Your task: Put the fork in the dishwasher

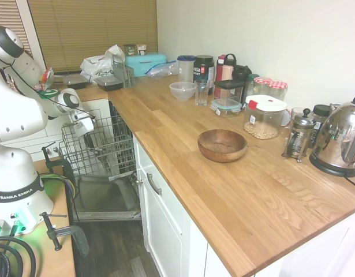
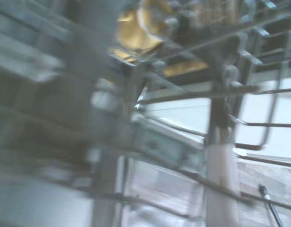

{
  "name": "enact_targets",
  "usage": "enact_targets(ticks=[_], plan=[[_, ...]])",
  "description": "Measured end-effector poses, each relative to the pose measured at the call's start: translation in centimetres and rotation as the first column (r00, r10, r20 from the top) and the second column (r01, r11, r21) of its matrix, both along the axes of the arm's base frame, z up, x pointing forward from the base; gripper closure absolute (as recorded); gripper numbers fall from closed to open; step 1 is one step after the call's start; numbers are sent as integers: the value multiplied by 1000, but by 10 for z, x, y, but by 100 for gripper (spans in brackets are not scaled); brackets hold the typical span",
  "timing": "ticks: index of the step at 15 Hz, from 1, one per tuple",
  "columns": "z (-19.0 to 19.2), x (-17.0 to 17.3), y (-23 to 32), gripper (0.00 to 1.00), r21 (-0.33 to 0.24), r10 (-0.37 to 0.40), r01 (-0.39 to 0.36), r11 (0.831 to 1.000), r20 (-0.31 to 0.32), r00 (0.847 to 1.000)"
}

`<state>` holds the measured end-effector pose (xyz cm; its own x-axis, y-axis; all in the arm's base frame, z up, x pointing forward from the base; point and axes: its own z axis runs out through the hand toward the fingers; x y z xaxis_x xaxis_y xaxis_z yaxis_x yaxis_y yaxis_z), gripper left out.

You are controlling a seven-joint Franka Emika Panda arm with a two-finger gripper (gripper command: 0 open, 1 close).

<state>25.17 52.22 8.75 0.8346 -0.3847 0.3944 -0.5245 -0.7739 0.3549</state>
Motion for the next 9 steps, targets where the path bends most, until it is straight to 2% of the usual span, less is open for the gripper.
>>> enact_targets(ticks=[4, 9], plan=[[12, 10, 9, 0, 24, 0, -1, 1000, 3, 1000], [45, -3, 22, 0, 60, 33, -35, 998, 40, 999]])
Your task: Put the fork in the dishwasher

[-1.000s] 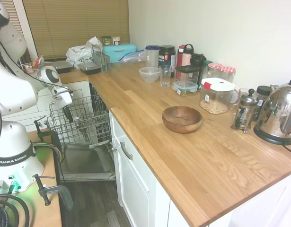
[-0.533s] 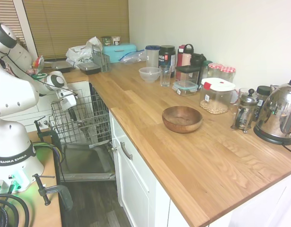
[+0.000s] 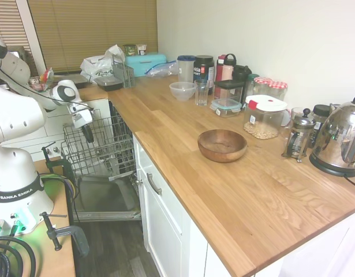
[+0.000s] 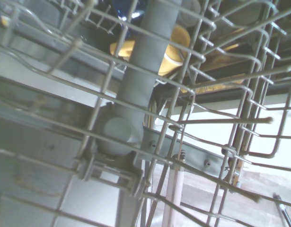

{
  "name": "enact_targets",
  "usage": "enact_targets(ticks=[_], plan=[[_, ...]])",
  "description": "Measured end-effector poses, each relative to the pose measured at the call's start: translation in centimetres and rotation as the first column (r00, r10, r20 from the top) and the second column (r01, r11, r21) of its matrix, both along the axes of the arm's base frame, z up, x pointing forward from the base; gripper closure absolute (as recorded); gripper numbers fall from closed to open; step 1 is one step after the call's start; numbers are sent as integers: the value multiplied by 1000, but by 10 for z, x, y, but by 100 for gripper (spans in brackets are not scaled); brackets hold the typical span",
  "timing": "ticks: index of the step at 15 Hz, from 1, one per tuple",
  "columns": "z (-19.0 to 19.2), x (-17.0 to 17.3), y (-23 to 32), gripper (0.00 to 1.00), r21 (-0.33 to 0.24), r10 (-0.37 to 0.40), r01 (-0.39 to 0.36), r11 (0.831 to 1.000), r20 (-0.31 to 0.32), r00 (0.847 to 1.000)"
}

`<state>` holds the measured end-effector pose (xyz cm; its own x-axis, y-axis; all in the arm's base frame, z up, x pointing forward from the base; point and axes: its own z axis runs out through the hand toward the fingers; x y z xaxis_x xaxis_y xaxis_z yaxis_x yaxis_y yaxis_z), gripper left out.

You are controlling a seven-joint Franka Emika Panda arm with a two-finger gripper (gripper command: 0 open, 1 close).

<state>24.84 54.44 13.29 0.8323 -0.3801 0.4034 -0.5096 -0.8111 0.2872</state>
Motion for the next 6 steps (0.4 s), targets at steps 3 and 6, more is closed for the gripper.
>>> enact_targets(ticks=[3, 6], plan=[[59, -27, 2, 0, 53, 40, -42, 998, 52, 998], [148, -32, -36, 0, 139, 29, -41, 989, 85, 996]])
